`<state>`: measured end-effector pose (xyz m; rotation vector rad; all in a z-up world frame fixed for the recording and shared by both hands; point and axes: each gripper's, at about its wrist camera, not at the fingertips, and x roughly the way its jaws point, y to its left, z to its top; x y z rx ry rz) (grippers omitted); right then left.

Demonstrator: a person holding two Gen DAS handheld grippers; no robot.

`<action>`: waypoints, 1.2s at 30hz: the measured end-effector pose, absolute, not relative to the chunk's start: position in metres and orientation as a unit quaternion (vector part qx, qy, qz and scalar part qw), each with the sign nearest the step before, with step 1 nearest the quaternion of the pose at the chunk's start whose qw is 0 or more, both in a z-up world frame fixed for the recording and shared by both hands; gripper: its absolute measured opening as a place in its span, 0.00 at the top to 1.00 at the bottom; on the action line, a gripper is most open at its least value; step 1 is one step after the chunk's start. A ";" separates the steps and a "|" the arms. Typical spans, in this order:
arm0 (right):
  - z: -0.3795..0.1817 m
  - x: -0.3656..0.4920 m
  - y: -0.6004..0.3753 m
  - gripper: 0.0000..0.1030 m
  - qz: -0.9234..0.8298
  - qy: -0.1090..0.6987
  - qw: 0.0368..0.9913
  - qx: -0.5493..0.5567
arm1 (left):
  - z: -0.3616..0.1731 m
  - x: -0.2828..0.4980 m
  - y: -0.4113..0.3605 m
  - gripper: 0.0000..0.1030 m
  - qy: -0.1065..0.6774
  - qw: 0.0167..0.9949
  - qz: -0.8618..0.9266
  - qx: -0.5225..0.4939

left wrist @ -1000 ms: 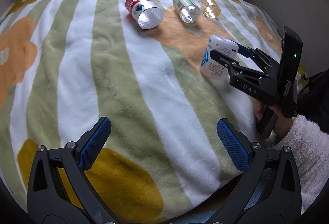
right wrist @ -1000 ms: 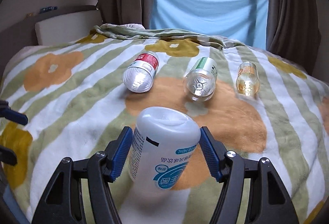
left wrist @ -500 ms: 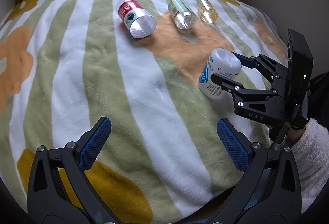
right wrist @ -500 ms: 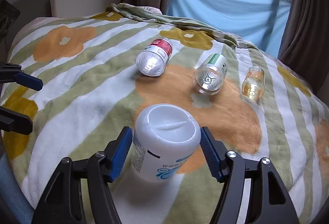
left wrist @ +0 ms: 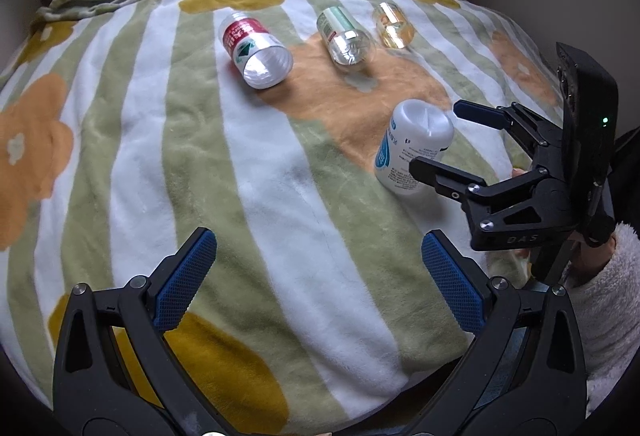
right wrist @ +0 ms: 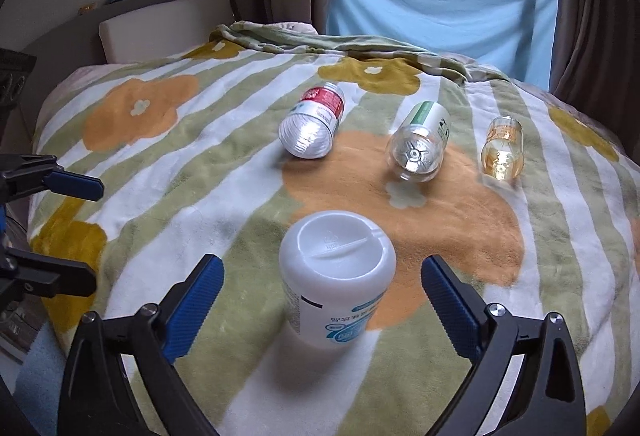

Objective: Flip cup upside down

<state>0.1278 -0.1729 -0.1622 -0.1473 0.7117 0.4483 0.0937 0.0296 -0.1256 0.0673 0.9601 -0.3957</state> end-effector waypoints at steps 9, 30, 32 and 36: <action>-0.053 0.087 -0.198 0.04 0.167 0.280 0.945 -0.028 | -0.032 0.067 0.023 0.01 0.296 0.946 -0.125 0.043; -0.019 0.022 -0.238 0.04 0.018 0.164 0.986 -0.002 | 0.003 0.003 0.002 0.01 0.145 0.989 -0.034 0.015; -0.017 0.021 -0.239 0.04 0.019 0.161 0.987 0.001 | 0.002 0.003 0.001 0.01 0.148 0.988 -0.035 0.013; -0.016 0.018 -0.240 0.04 0.013 0.157 0.987 -0.001 | 0.002 0.003 -0.002 0.01 0.147 0.988 -0.038 0.014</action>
